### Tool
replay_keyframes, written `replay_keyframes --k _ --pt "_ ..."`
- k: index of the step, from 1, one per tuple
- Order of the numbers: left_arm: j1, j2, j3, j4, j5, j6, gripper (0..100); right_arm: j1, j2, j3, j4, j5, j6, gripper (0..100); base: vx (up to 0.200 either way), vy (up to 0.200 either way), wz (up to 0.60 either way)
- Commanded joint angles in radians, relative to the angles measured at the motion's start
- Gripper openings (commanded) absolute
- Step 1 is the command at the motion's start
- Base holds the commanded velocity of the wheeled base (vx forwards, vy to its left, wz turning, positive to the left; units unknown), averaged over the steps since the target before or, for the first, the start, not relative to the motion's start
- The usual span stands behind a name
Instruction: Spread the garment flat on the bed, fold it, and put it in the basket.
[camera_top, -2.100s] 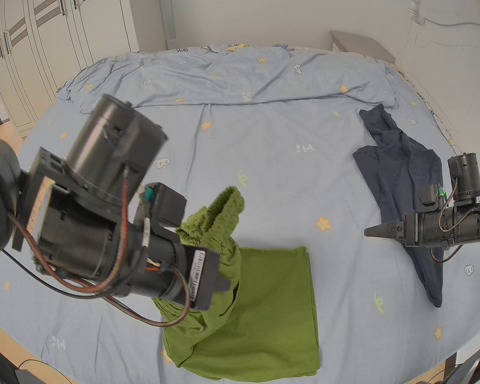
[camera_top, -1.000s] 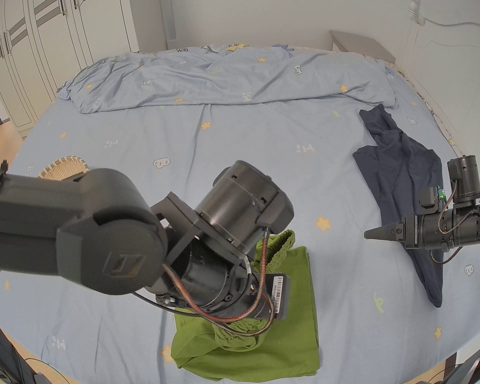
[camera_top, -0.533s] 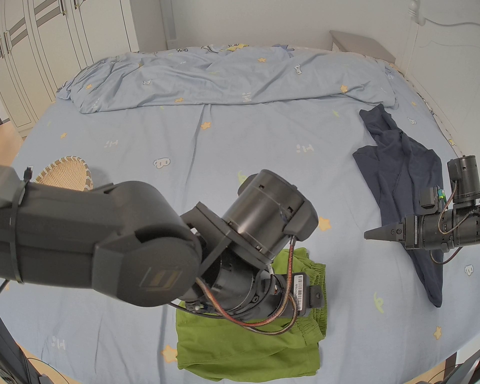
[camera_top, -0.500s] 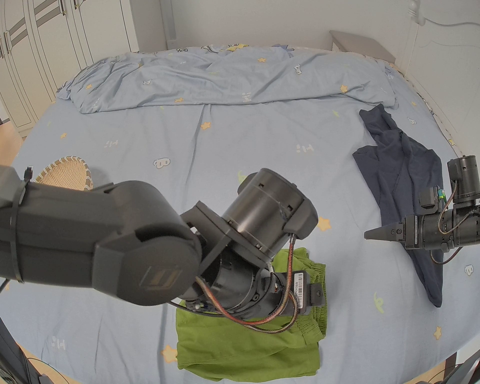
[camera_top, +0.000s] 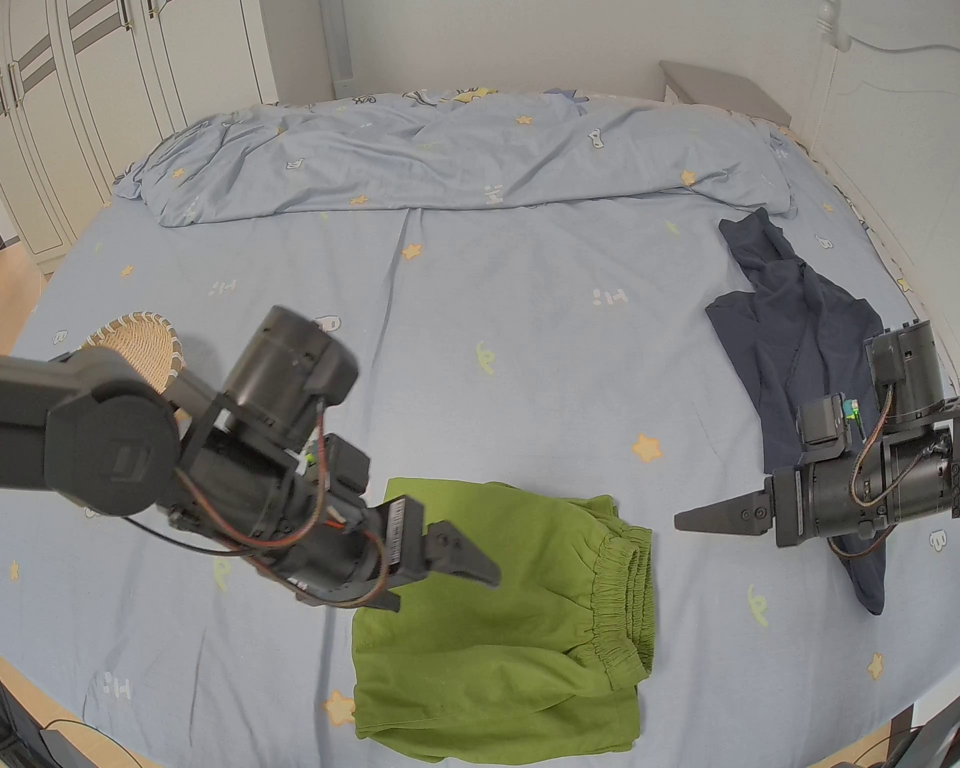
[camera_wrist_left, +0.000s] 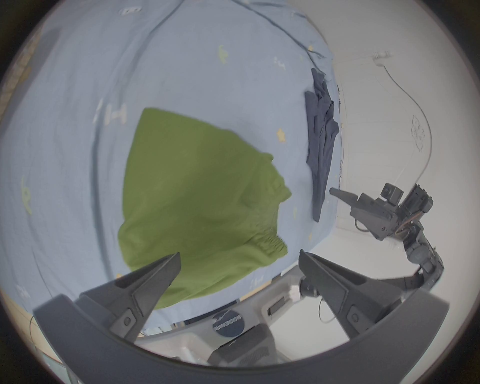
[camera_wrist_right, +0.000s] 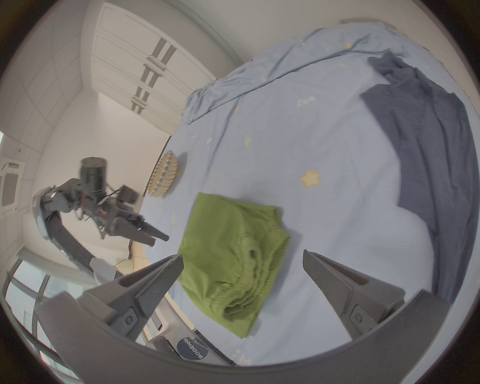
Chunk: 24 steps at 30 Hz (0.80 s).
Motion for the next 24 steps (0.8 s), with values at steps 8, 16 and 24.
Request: replay_keyframes --k 8,16,24 --pt "0.372 0.053 0.56 -0.522 -0.247 0.396 100 0.304 0.187 -0.035 -0.156 -0.004 0.078 100 0.0 0.0 0.0" --pt "0.378 0.107 0.56 -0.568 -0.247 0.403 100 0.364 0.287 -0.041 -0.177 -0.004 0.088 100 0.0 0.0 0.0" --pt "0.359 0.107 0.543 -0.636 -0.249 0.392 100 0.4 0.296 0.043 -0.173 -0.001 0.127 100 0.0 0.0 0.0"
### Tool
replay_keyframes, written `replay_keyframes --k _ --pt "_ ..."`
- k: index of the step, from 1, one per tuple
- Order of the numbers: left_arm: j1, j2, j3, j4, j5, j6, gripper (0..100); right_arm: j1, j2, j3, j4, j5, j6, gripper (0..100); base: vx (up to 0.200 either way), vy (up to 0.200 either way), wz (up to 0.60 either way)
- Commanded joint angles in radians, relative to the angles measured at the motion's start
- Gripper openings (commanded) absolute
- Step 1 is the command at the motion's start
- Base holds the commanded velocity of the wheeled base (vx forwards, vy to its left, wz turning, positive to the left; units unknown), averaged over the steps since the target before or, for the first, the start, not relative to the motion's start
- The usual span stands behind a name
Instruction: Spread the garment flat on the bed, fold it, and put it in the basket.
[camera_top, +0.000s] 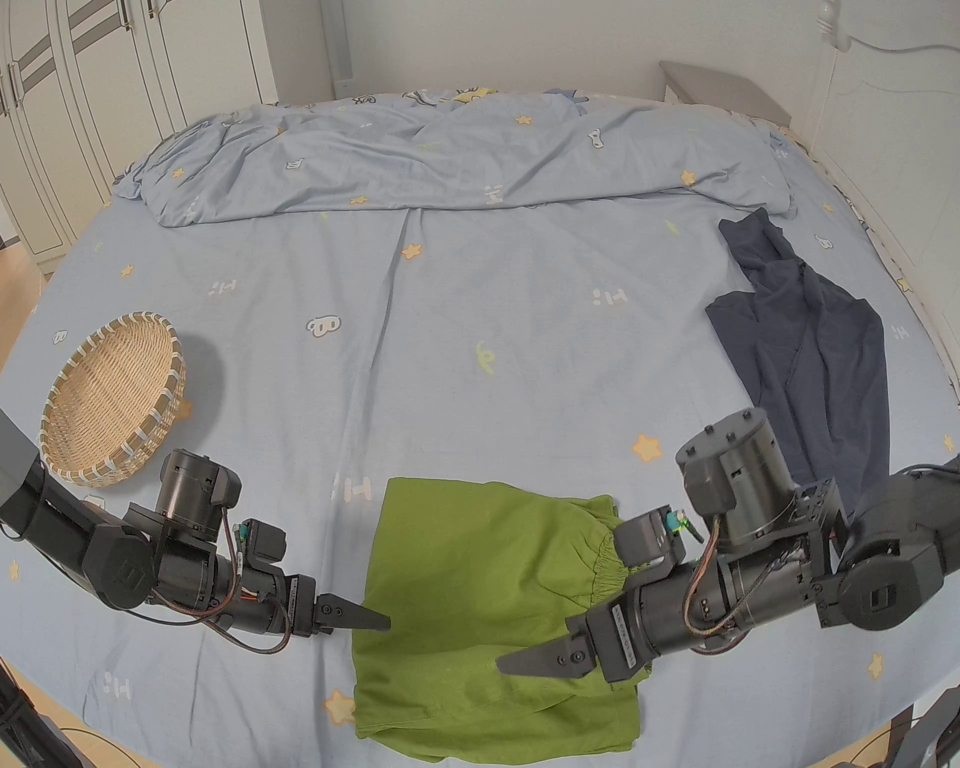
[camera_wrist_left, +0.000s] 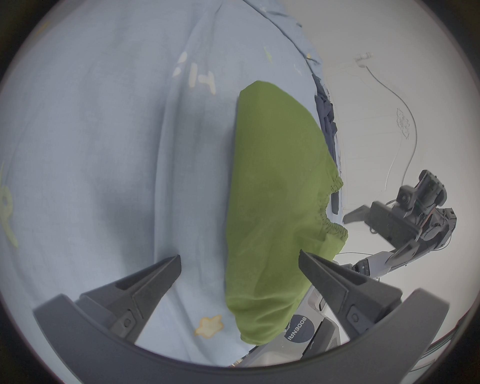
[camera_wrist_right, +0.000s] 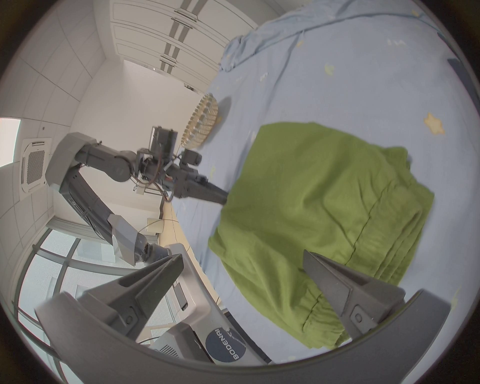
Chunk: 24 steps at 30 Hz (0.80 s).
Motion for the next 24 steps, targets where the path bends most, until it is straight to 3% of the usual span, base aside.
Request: replay_keyframes --k 1,9,13,19,24 --pt "-0.021 0.02 -0.006 -0.038 -0.001 -0.006 100 0.006 0.028 0.083 -0.001 -0.001 0.004 100 0.0 0.0 0.0" --pt "-0.078 0.067 -0.004 -0.098 -0.001 -0.026 100 -0.086 0.033 0.162 0.002 0.005 -0.003 100 0.0 0.0 0.0" --pt "-0.132 0.123 -0.006 -0.209 0.002 -0.075 100 -0.122 0.034 0.176 -0.001 0.005 -0.005 100 0.0 0.0 0.0" --pt "-0.208 0.166 0.009 -0.391 0.018 -0.204 100 -0.126 0.033 0.193 -0.006 0.009 -0.005 100 0.0 0.0 0.0" --pt "-0.221 0.158 0.029 -0.413 0.015 -0.224 100 -0.126 0.034 0.191 -0.008 0.009 -0.003 100 0.0 0.0 0.0"
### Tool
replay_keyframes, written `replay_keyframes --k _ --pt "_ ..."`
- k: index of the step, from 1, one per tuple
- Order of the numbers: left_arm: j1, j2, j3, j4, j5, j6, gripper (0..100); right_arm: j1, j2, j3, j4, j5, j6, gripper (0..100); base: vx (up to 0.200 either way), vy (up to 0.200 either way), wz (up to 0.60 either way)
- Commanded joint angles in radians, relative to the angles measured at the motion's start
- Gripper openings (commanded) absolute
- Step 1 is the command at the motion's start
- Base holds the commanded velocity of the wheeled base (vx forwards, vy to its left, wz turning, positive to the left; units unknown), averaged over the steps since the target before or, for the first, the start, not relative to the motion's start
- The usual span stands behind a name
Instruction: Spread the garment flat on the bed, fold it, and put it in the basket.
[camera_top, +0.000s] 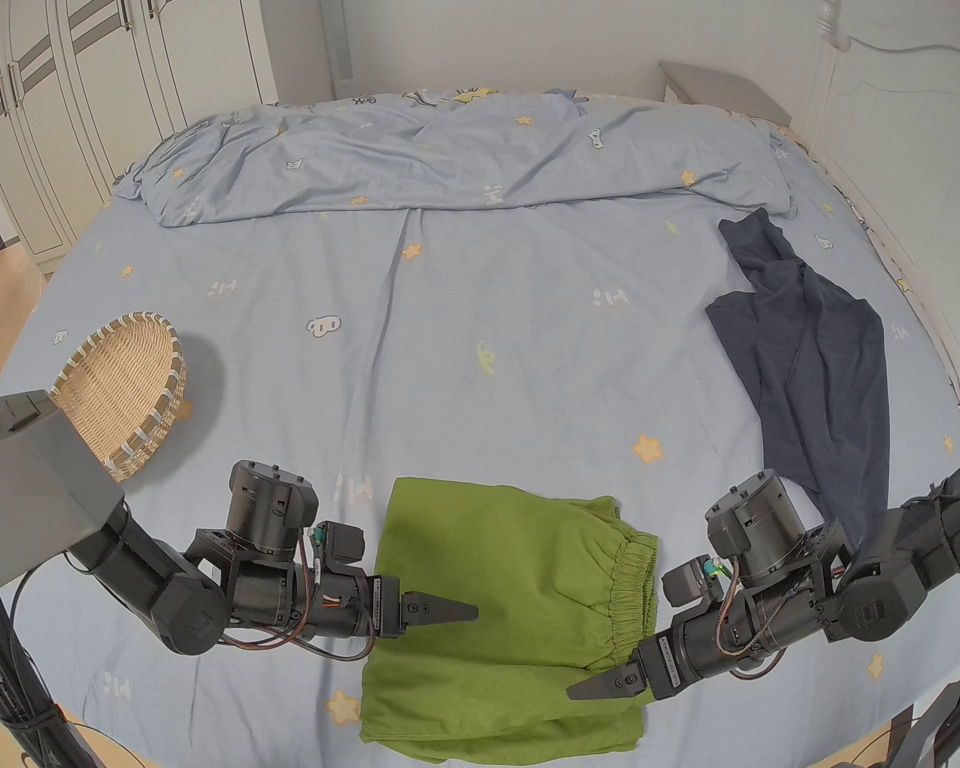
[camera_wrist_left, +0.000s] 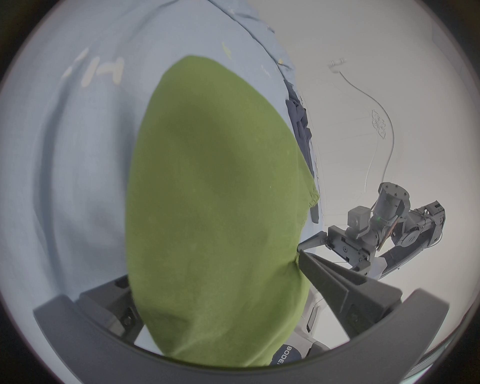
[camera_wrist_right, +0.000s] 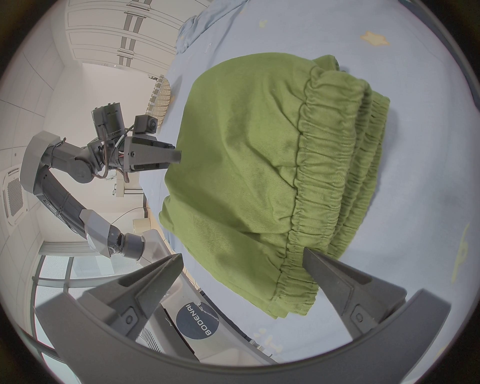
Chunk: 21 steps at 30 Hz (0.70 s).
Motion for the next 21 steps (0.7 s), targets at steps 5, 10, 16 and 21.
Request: replay_keyframes --k 5,10,16,21 --pt "-0.045 0.036 0.005 -0.003 0.0 -0.002 100 -0.007 -0.001 0.003 -0.002 0.0 0.001 100 0.0 0.0 0.0" --pt "-0.046 0.068 -0.007 -0.011 0.0 -0.002 0 -0.005 -0.008 0.001 -0.005 0.0 0.001 100 0.0 0.0 0.0" --pt "-0.048 0.062 0.003 -0.046 0.0 -0.004 0 -0.007 -0.011 -0.008 -0.006 -0.004 0.004 100 0.0 0.0 0.0" --pt "-0.042 0.021 0.009 -0.037 0.0 -0.009 0 -0.06 -0.12 -0.059 0.003 -0.007 0.014 100 0.0 0.0 0.0"
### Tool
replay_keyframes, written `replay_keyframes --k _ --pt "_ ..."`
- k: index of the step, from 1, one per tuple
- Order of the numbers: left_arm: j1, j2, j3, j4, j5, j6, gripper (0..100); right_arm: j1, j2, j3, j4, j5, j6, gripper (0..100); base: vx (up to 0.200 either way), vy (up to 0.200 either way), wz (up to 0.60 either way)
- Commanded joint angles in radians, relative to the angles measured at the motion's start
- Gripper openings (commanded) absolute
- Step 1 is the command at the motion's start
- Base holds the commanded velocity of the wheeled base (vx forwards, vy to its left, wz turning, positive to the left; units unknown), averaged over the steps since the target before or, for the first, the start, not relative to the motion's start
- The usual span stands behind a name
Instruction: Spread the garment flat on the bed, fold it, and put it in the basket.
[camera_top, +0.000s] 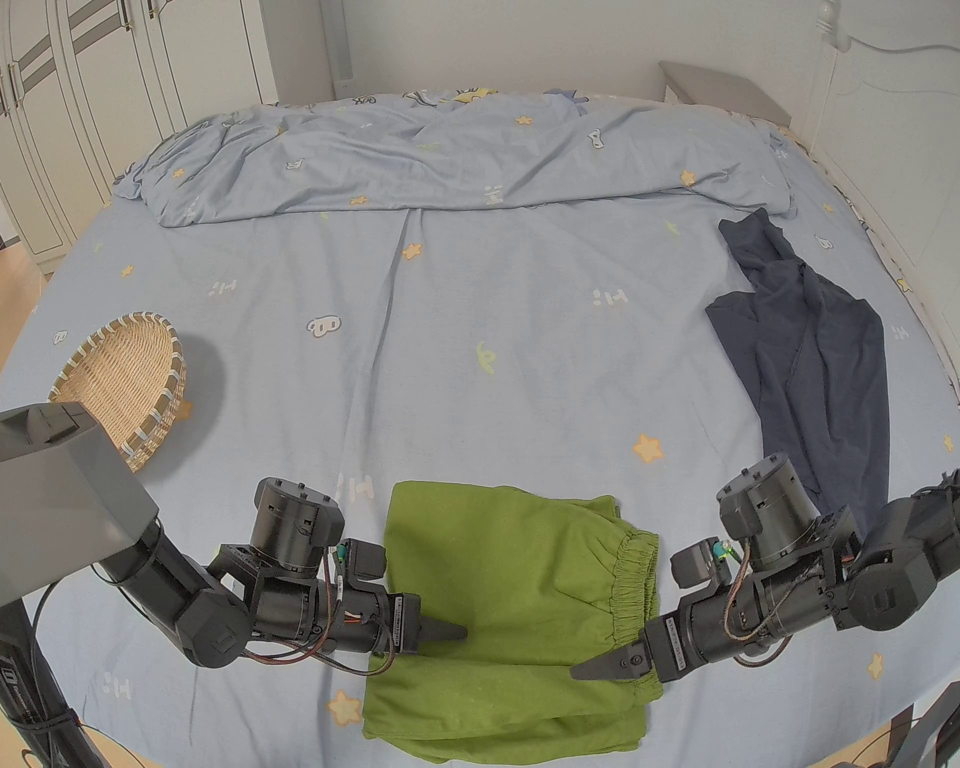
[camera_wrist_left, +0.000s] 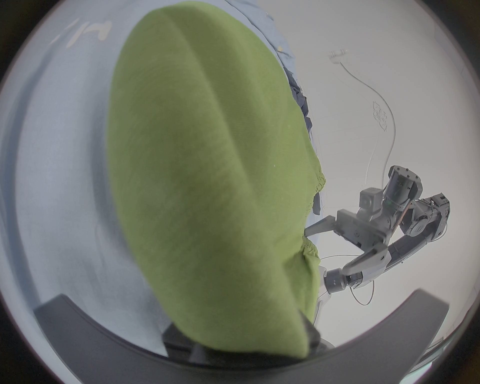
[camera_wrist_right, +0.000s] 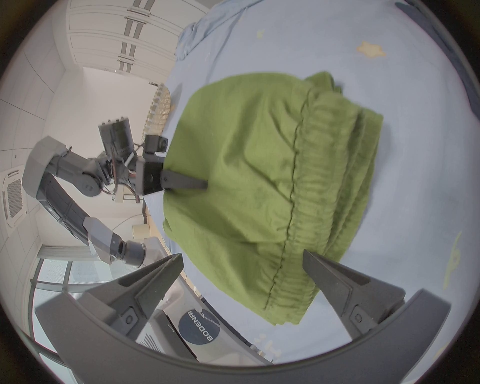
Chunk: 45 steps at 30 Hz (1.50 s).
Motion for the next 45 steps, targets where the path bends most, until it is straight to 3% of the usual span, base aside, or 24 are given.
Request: replay_keyframes --k 1,4,5,9,10,14,16,19,26,32,36,45 --pt "0.005 -0.039 0.007 0.006 -0.002 -0.003 0 -0.045 -0.098 -0.044 0.009 0.001 0.005 100 0.0 0.0 0.0" --pt "-0.001 -0.105 0.024 0.031 -0.004 0.012 0 -0.094 -0.161 -0.077 0.012 -0.005 0.004 100 0.0 0.0 0.0" --pt "0.002 -0.162 0.015 0.066 -0.004 0.021 0 -0.141 -0.217 -0.076 0.019 -0.005 0.0 100 0.0 0.0 0.0" --pt "0.01 -0.234 -0.04 0.17 -0.004 0.024 0 -0.196 -0.283 -0.091 0.062 -0.003 -0.007 100 0.0 0.0 0.0" --pt "0.012 -0.268 -0.102 0.253 -0.004 0.026 0 -0.218 -0.288 -0.131 0.088 -0.003 -0.013 100 0.0 0.0 0.0" --pt "0.012 -0.305 -0.206 0.399 -0.004 0.046 0 -0.232 -0.283 -0.202 0.142 -0.003 -0.039 100 0.0 0.0 0.0" --pt "0.024 -0.338 -0.276 0.512 -0.004 0.118 0 -0.221 -0.28 -0.26 0.176 -0.003 -0.044 100 0.0 0.0 0.0" --pt "0.068 -0.384 -0.301 0.58 -0.01 0.147 0 -0.218 -0.28 -0.281 0.185 -0.003 -0.044 100 0.0 0.0 0.0" --pt "0.119 -0.404 -0.313 0.593 -0.011 0.156 0 -0.209 -0.266 -0.304 0.193 -0.002 -0.044 100 0.0 0.0 0.0" --pt "0.136 -0.406 -0.345 0.652 -0.011 0.211 0 -0.198 -0.26 -0.304 0.213 -0.003 -0.044 100 0.0 0.2 0.0" --pt "0.173 -0.406 -0.398 0.719 -0.013 0.215 0 -0.193 -0.26 -0.3 0.214 -0.003 -0.044 100 0.0 0.2 0.0" --pt "0.163 -0.407 -0.399 0.736 -0.013 0.215 0 -0.2 -0.26 -0.3 0.214 -0.003 -0.044 100 0.0 0.2 0.0"
